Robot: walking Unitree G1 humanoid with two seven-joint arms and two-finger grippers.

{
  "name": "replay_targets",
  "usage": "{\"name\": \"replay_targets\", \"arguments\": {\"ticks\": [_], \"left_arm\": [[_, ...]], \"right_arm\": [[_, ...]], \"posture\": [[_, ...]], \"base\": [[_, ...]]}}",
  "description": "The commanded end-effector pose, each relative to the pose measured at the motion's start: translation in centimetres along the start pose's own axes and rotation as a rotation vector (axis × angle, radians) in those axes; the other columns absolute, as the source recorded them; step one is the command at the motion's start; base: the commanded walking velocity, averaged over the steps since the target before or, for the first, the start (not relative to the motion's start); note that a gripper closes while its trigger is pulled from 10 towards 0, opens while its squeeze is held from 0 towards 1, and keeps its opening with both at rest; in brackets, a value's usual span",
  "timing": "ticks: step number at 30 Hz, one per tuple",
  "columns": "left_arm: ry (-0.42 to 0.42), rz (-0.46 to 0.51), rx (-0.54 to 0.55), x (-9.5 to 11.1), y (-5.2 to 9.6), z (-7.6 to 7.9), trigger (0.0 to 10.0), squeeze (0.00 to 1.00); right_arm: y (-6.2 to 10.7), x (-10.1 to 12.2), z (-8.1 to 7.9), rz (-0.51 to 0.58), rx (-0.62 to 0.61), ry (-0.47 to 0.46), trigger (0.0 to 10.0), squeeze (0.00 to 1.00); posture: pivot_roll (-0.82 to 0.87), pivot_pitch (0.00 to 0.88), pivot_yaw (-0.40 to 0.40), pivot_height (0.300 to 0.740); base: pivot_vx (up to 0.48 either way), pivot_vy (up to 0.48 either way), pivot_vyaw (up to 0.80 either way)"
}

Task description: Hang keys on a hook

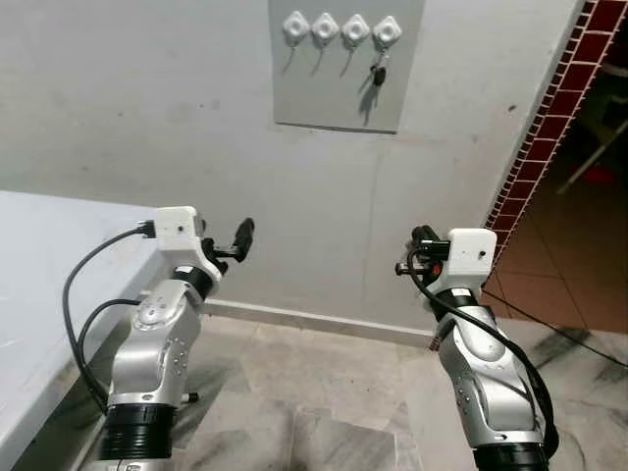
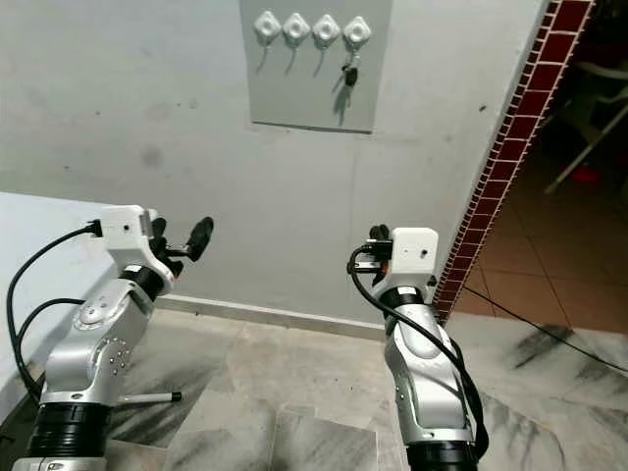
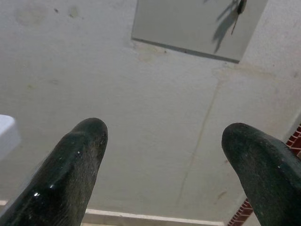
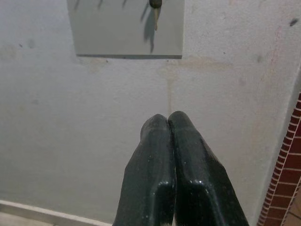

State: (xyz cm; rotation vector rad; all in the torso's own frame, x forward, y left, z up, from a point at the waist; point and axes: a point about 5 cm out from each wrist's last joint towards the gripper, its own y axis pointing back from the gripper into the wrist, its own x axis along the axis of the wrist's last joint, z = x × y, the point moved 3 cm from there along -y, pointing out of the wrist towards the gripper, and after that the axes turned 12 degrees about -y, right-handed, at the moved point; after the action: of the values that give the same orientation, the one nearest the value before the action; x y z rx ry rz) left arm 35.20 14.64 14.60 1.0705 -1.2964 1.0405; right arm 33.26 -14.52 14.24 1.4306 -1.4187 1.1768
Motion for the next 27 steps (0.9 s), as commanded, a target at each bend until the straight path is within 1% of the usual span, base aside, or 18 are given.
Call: {"name": "replay_targets", "arguments": {"ticks": [1, 16, 27], "left_arm": [[-0.015, 0.014, 0.017, 0.49, 0.23, -0.70, 10.0, 0.00], [-0.011, 0.013, 0.016, 0.44, 0.23, -0.60, 10.0, 0.00], [-0.004, 0.012, 0.017, 0.39, 0.15, -0.42, 10.0, 0.00]], "right_arm": [[-0.20, 0.47, -1.00, 0.021, 0.032, -0.007, 10.0, 0.00], [-0.28, 0.47, -1.38, 0.020, 0.050, -0.004, 10.0, 0.00], [-0.31, 0.55, -1.33, 0.018, 0.057, 0.003, 10.0, 0.00]], "posture": [[-0.03, 0.000, 0.005, 0.740], [-0.03, 0.000, 0.000, 0.740], [-0.03, 0.000, -0.009, 0.740]], "base": [[0.480, 0.000, 0.00], [0.480, 0.000, 0.00], [0.480, 0.000, 0.00]]}}
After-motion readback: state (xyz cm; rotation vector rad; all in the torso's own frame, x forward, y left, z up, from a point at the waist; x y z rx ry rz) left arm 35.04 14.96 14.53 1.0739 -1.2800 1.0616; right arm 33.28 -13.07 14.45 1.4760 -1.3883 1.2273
